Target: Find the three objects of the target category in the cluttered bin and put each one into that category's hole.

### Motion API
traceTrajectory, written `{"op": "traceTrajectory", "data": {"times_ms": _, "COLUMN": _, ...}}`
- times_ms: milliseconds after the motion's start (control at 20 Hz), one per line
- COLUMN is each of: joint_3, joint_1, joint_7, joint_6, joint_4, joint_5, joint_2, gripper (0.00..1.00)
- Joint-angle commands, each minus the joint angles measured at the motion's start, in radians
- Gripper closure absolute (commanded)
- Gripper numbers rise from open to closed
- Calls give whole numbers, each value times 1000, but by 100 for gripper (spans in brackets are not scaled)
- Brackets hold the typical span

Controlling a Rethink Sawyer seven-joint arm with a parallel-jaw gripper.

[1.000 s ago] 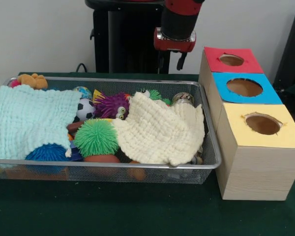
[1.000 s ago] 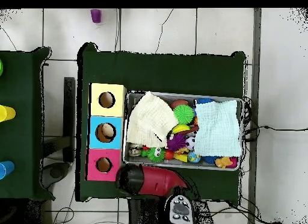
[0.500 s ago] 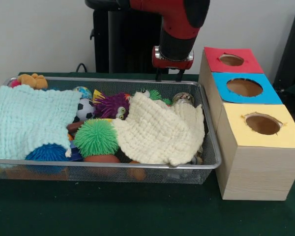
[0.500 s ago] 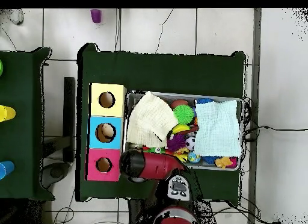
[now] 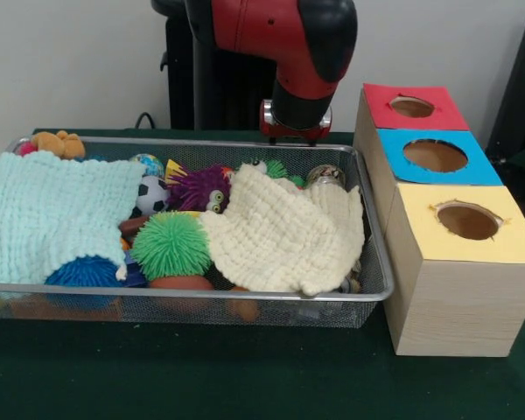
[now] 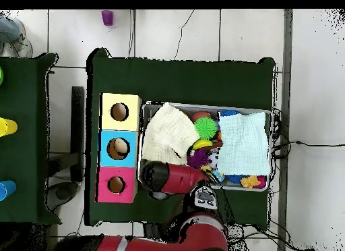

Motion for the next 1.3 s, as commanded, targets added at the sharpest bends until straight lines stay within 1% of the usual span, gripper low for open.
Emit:
{"op": "traceTrajectory", "data": {"times_ms": 50, "joint_3": 64, "joint_1": -25, "joint_7": 129, "joint_6": 29, "joint_4": -243, "joint_5": 37, "joint_2": 55, "gripper": 0}}
{"op": "traceTrajectory", "data": {"times_ms": 100, "joint_3": 57, "joint_1": -15, "joint_7": 134, "joint_6": 46, "joint_4": -239, "joint_5": 33, "joint_2": 34, "gripper": 0}}
{"op": "traceTrajectory", "data": {"times_ms": 150, "joint_3": 48, "joint_1": -3, "joint_7": 143, "joint_6": 59, "joint_4": -215, "joint_5": 30, "joint_2": -2, "gripper": 0}}
{"op": "traceTrajectory", "data": {"times_ms": 300, "joint_3": 50, "joint_1": 11, "joint_7": 131, "joint_6": 77, "joint_4": -129, "joint_5": 21, "joint_2": -130, "gripper": 0}}
{"op": "traceTrajectory", "data": {"times_ms": 400, "joint_3": 46, "joint_1": 22, "joint_7": 131, "joint_6": 104, "joint_4": -100, "joint_5": 22, "joint_2": -185, "gripper": 0}}
{"op": "traceTrajectory", "data": {"times_ms": 450, "joint_3": 43, "joint_1": 28, "joint_7": 136, "joint_6": 118, "joint_4": -95, "joint_5": 22, "joint_2": -202, "gripper": 0}}
{"op": "traceTrajectory", "data": {"times_ms": 650, "joint_3": 45, "joint_1": 30, "joint_7": 137, "joint_6": 144, "joint_4": -94, "joint_5": 28, "joint_2": -218, "gripper": 0}}
{"op": "traceTrajectory", "data": {"times_ms": 800, "joint_3": 50, "joint_1": 27, "joint_7": 139, "joint_6": 133, "joint_4": -84, "joint_5": 29, "joint_2": -222, "gripper": 0}}
{"op": "traceTrajectory", "data": {"times_ms": 950, "joint_3": 50, "joint_1": 29, "joint_7": 142, "joint_6": 135, "joint_4": -93, "joint_5": 26, "joint_2": -217, "gripper": 0}}
{"op": "traceTrajectory", "data": {"times_ms": 1200, "joint_3": 38, "joint_1": 39, "joint_7": 147, "joint_6": 209, "joint_4": -83, "joint_5": 26, "joint_2": -270, "gripper": 0}}
{"op": "traceTrajectory", "data": {"times_ms": 1300, "joint_3": 38, "joint_1": 37, "joint_7": 146, "joint_6": 213, "joint_4": -94, "joint_5": 23, "joint_2": -266, "gripper": 0}}
